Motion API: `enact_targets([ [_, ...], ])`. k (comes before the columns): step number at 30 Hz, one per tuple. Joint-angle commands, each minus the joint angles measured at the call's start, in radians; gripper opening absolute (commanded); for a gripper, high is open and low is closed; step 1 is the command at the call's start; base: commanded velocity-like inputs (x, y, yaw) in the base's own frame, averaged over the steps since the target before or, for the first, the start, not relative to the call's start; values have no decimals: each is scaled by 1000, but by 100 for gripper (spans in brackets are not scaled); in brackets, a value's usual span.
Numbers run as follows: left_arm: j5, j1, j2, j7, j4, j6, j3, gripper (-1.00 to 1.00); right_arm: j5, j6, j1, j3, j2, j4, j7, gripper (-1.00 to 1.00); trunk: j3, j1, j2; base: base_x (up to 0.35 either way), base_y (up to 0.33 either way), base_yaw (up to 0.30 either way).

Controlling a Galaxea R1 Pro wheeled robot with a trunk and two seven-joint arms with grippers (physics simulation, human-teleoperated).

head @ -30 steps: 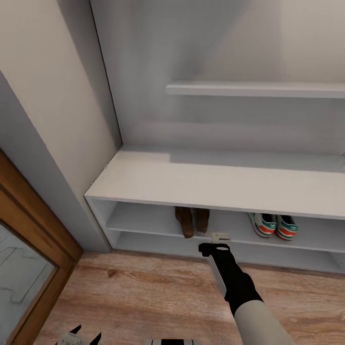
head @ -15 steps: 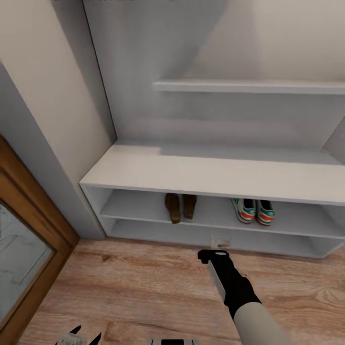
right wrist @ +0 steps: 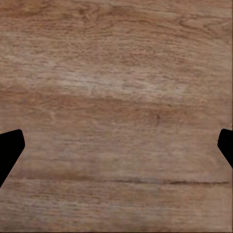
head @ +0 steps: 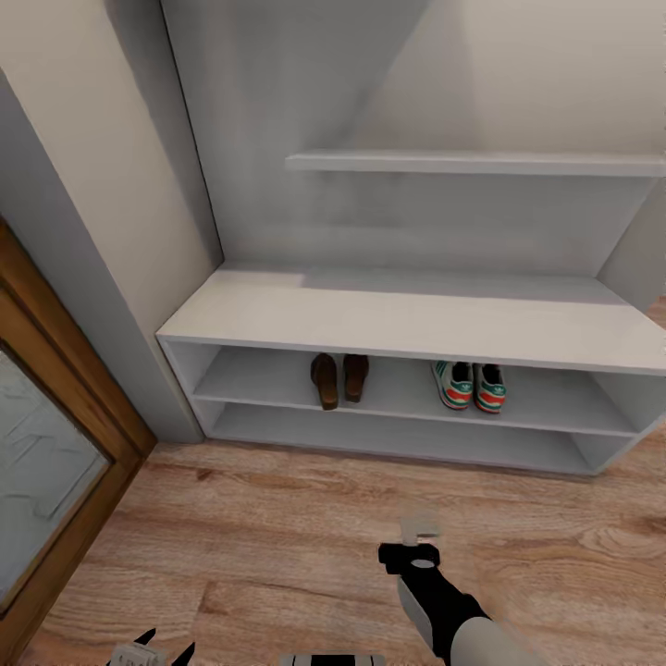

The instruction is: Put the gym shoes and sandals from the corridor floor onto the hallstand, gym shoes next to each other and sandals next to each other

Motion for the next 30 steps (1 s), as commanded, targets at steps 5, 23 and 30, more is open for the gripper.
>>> enact_targets([
  [5,7,-1,2,-10,1,0,3,100,7,-227,1,4,-73,212,-3,100,-1,0,0,-30,-8,0],
  [23,7,-1,-1,117,1,-3,2,100,136,-458,86,8,-208,282,-5,100,-1,0,0,-1,0,0],
  [30,7,-1,-2,121,1,-2,2,100,155,-468,97,6,-204,281,-6,100,-1,0,0,0,0,0],
])
